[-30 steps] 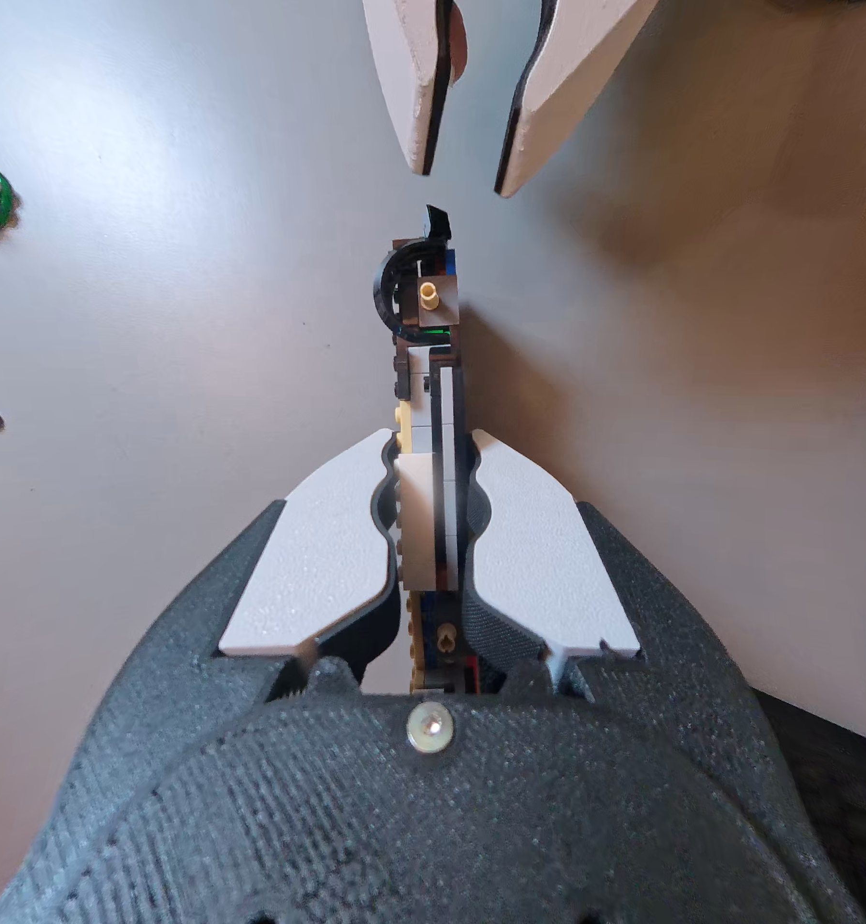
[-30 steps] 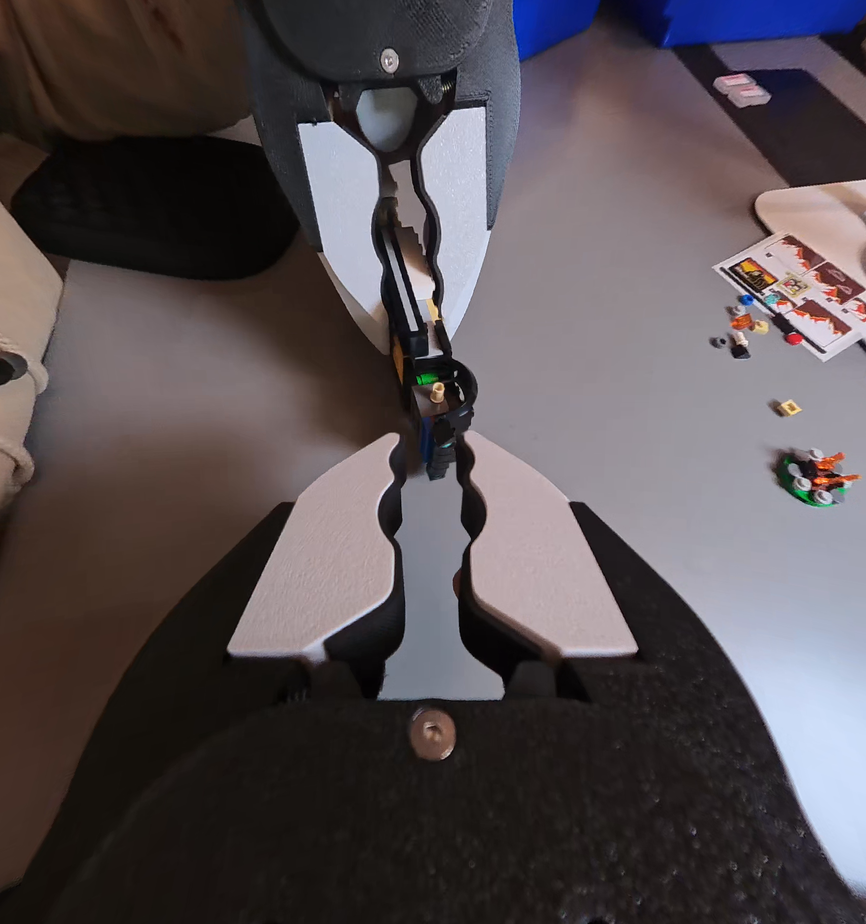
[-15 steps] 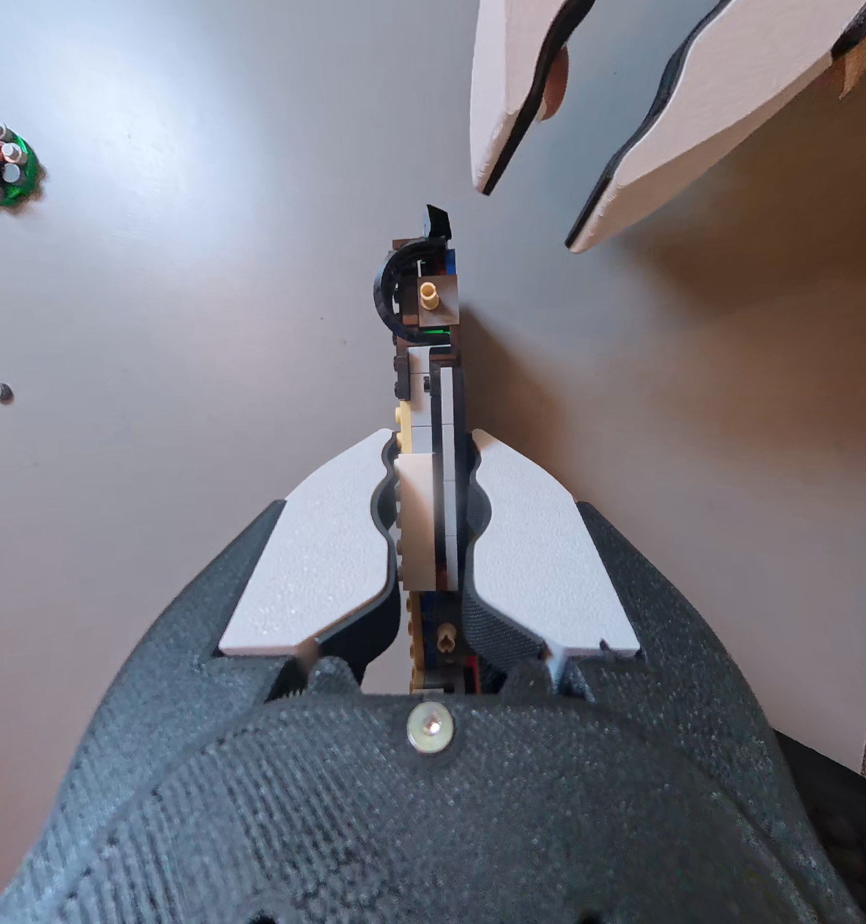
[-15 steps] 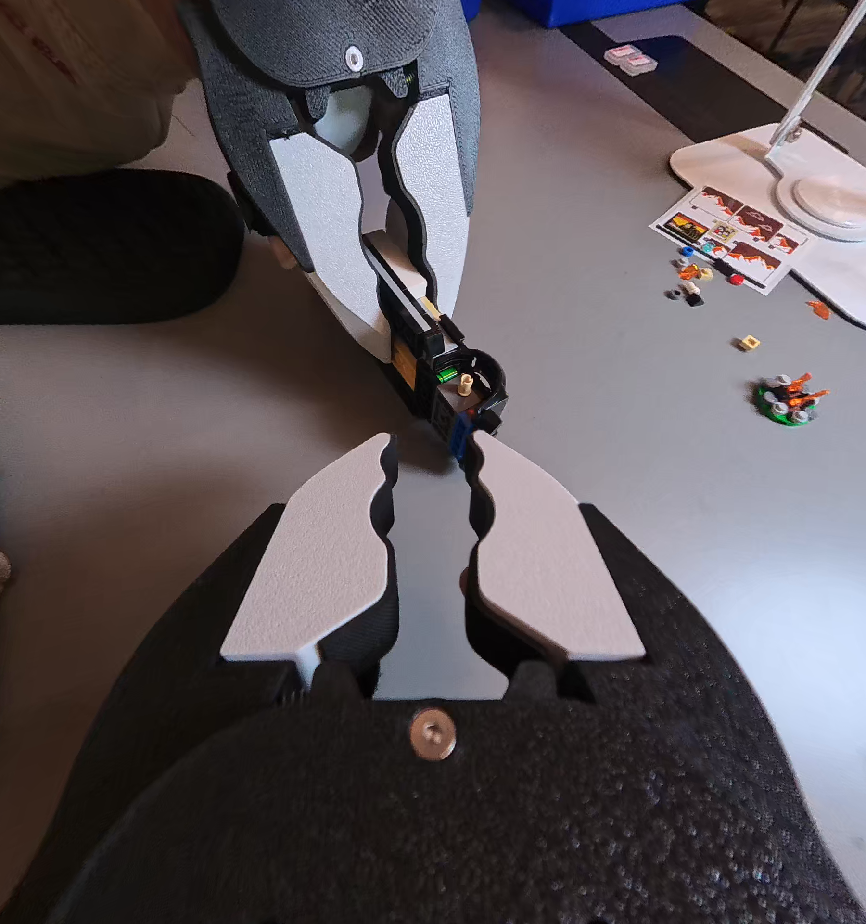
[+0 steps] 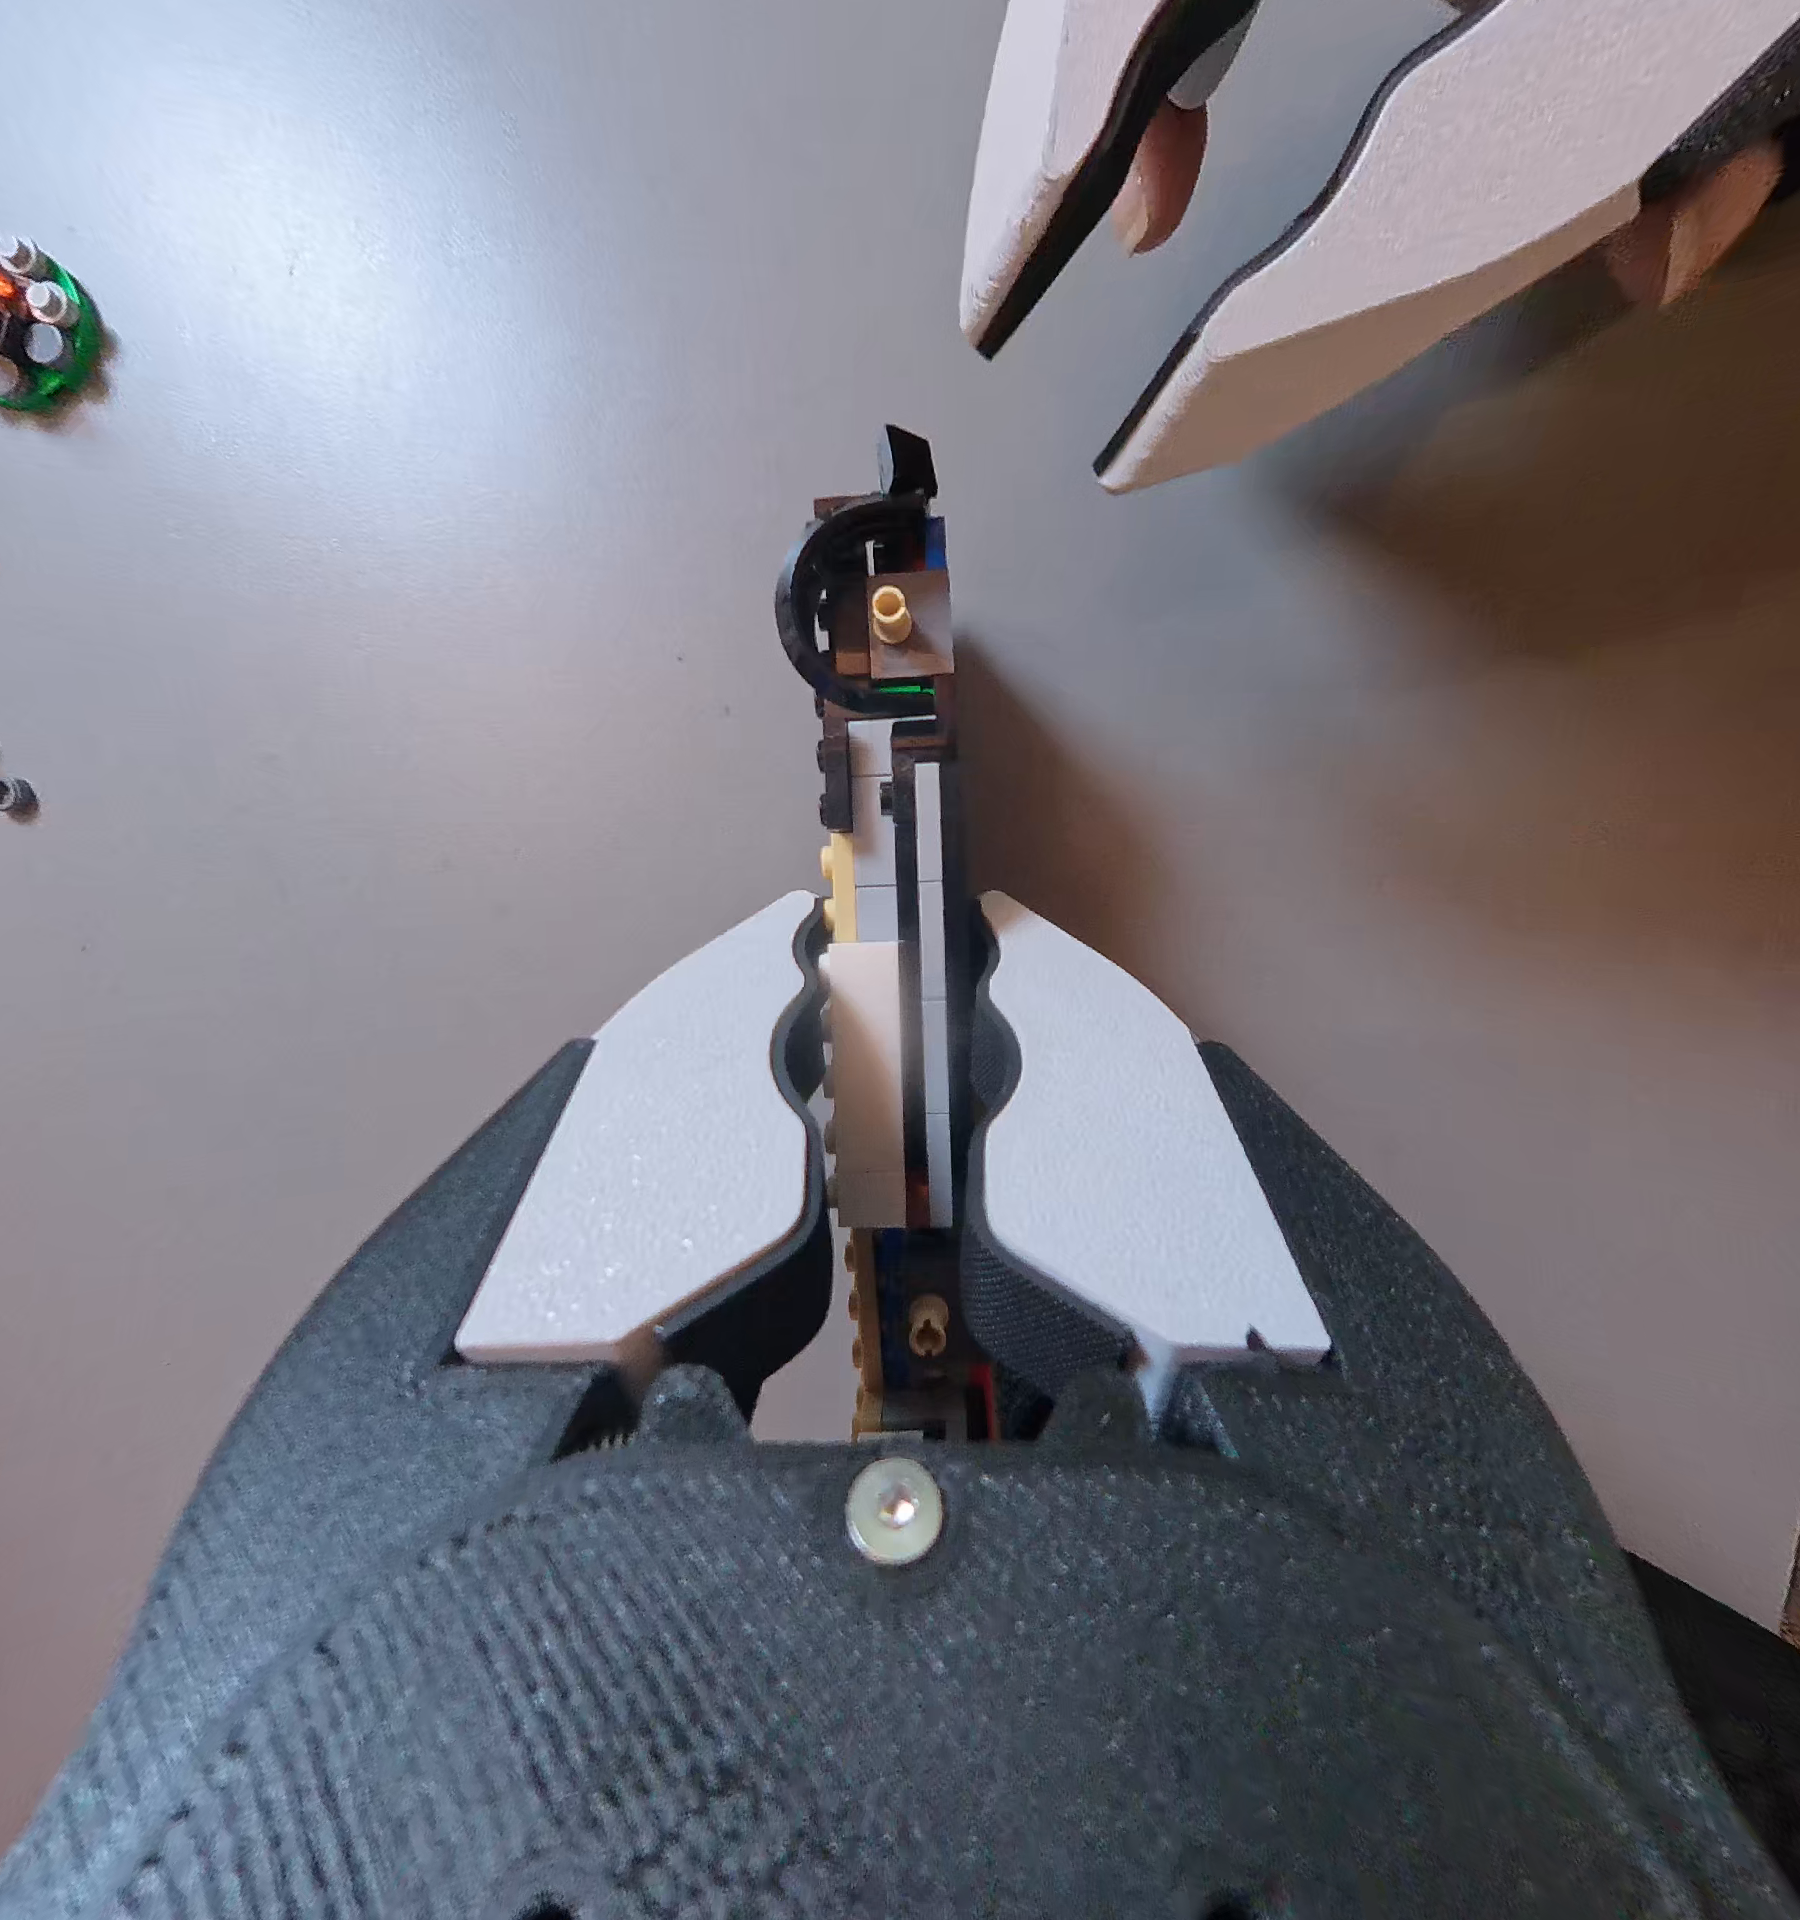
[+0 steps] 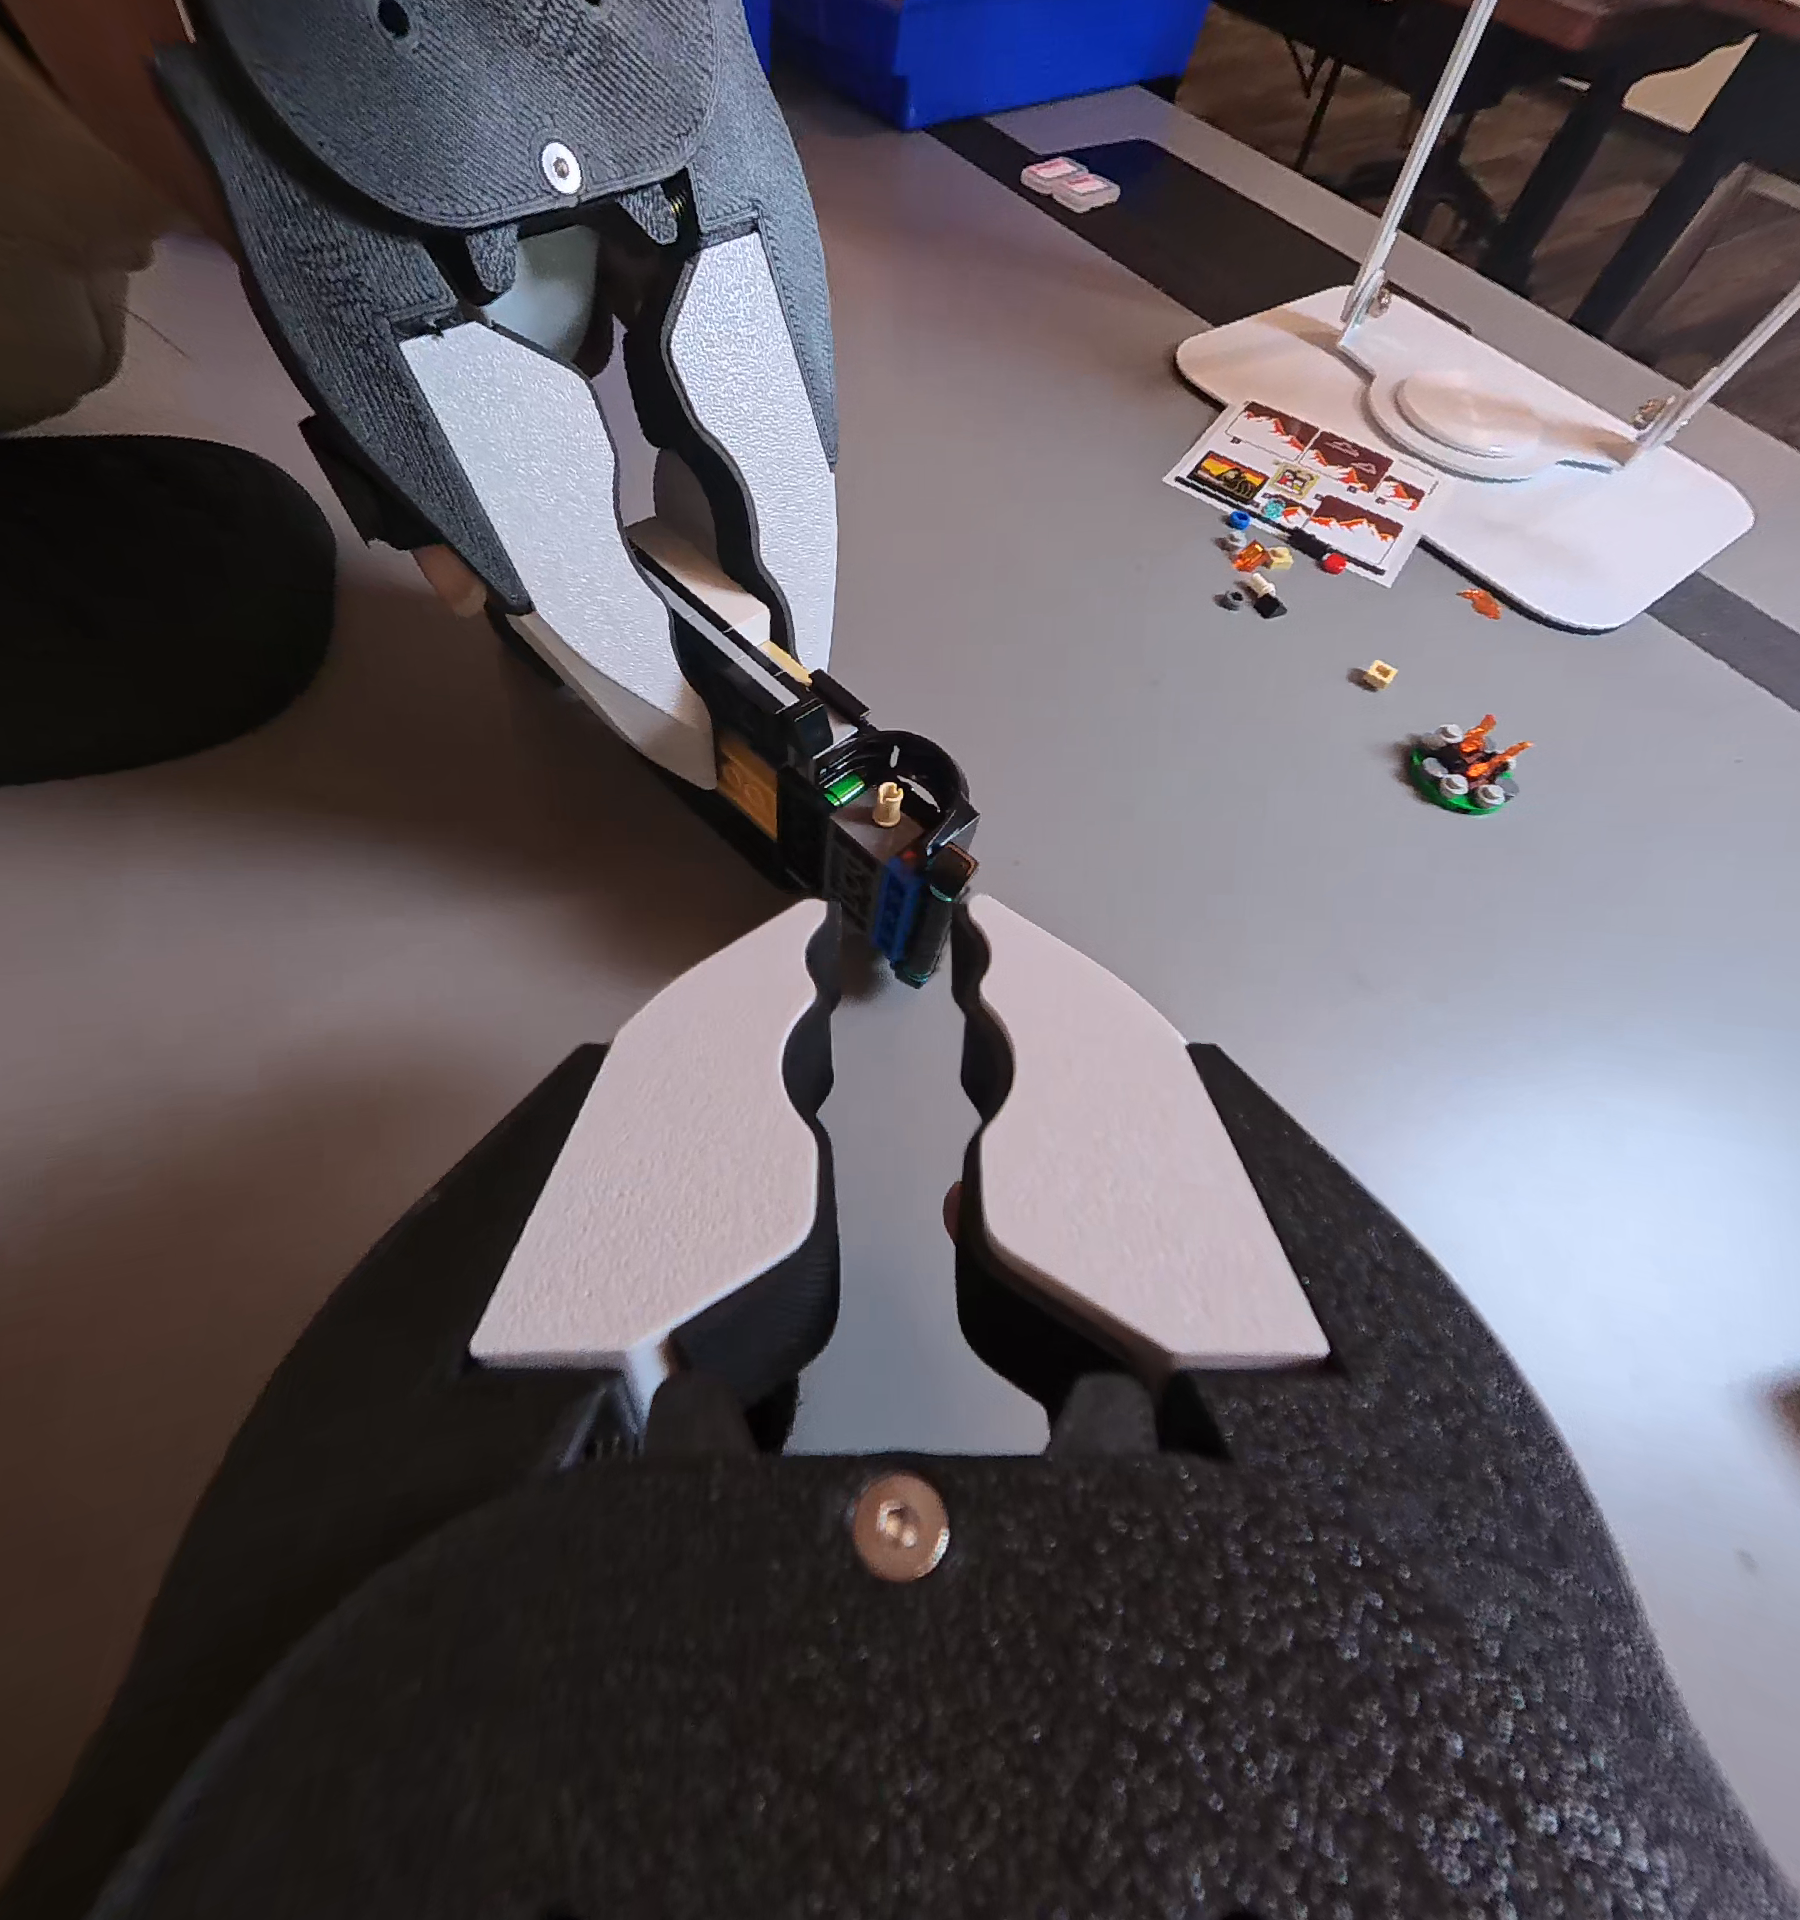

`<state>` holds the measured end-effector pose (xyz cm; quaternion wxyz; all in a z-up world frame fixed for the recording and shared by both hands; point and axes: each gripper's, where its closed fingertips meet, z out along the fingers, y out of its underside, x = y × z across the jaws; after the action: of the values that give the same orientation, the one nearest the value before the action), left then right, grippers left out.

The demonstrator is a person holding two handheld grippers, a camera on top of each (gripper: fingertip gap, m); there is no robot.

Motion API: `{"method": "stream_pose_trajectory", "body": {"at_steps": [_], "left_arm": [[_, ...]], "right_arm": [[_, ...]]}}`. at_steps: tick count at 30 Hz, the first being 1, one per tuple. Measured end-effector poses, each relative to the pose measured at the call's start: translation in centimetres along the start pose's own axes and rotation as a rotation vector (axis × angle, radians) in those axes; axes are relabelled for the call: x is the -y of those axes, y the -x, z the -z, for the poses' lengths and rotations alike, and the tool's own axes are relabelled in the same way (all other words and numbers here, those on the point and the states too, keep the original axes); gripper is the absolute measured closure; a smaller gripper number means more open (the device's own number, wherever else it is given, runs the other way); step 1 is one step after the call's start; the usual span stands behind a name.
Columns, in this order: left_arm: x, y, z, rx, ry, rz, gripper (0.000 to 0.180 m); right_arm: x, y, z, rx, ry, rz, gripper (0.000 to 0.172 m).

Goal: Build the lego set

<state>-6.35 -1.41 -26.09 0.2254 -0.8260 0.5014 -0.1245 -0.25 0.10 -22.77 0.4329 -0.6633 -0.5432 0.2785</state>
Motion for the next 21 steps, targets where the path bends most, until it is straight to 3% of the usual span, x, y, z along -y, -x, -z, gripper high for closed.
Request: {"method": "stream_pose_trajectory", "body": {"at_steps": [21], "left_arm": [[-0.1,0.0,0.1,-0.030,-0.005,0.002,0.156]], "right_arm": [[-1.0,-1.5,-1.1,0.068,0.080,0.160,0.157]]}}
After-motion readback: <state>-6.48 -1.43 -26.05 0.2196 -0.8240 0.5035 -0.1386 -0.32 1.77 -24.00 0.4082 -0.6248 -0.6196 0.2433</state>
